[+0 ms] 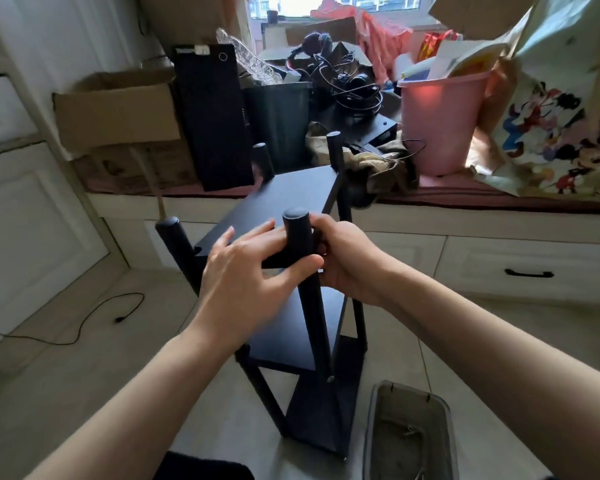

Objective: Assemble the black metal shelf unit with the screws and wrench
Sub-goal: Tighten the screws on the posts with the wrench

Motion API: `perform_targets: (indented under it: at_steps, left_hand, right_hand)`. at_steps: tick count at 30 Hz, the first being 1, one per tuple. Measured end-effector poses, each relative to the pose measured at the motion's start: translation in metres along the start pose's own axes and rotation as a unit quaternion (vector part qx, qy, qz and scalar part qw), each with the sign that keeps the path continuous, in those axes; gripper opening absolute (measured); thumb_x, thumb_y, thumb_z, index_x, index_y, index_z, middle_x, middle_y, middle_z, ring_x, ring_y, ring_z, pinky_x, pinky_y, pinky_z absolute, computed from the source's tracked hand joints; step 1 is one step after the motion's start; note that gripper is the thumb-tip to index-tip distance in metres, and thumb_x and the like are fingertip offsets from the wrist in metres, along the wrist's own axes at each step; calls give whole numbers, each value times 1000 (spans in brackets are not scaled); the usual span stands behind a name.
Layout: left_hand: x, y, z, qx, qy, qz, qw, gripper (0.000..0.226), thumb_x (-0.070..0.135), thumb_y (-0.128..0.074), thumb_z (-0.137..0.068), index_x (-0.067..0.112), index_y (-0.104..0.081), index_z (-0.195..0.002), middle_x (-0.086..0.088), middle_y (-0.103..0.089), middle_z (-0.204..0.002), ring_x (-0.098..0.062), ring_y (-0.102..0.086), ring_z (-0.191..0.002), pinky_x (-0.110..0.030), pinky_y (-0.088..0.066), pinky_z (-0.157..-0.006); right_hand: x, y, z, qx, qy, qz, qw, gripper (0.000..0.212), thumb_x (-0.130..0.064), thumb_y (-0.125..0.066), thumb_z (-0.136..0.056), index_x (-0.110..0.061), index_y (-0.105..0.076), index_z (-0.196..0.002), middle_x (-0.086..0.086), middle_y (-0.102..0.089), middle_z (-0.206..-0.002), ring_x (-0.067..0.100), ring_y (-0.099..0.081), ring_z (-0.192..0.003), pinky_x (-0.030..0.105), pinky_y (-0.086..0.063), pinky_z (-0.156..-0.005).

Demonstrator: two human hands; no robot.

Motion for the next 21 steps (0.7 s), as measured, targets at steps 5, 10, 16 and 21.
perform_targets:
  at_steps: [5,10,16,21]
  left_hand:
    - [-39,41,10,68,56,-7,996,48,61,-59,-80,43,-67,-124,33,-57,-129,-8,-51,-135,-49,-25,-119]
    - [-101,85,32,107,148,23,983,52,67,-63,-78,45,-67,-125,9,-65,-134,-18,-53,-133,-49,-36,-114]
    - [-167,125,65,160,220,96,958,54,70,-61,-74,42,-69,-120,1,-71,-125,-19,-61,-124,-46,-44,-108]
    - [-207,148,99,210,252,140,934,33,55,-67,-83,33,-76,-107,12,-76,-97,-9,-71,-100,-42,-54,-96]
  right_hand:
    - [-6,-55,-30,3,1,69,998,26,-33,-48,-99,-10,-59,-103,12,-42,-92,27,-39,-76,31,-47,-64]
    - [7,-131,-63,-24,-5,75,997,28,-28,-50,-98,-4,-64,-93,16,-56,-80,28,-55,-69,26,-51,-56]
    - [36,-208,-93,-43,-43,100,993,33,-31,-51,-99,-1,-65,-100,11,-64,-73,18,-64,-52,27,-52,-47]
    - [69,-258,-109,-74,-74,158,982,36,-31,-52,-98,3,-65,-103,14,-65,-79,25,-65,-64,39,-59,-61]
Point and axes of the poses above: each hand's wrist, its own z-axis away from the middle knuckle, its own y-axis out of the back of the hand, x = y × z, the point moved 8 cm from there along -z, towards the middle knuckle
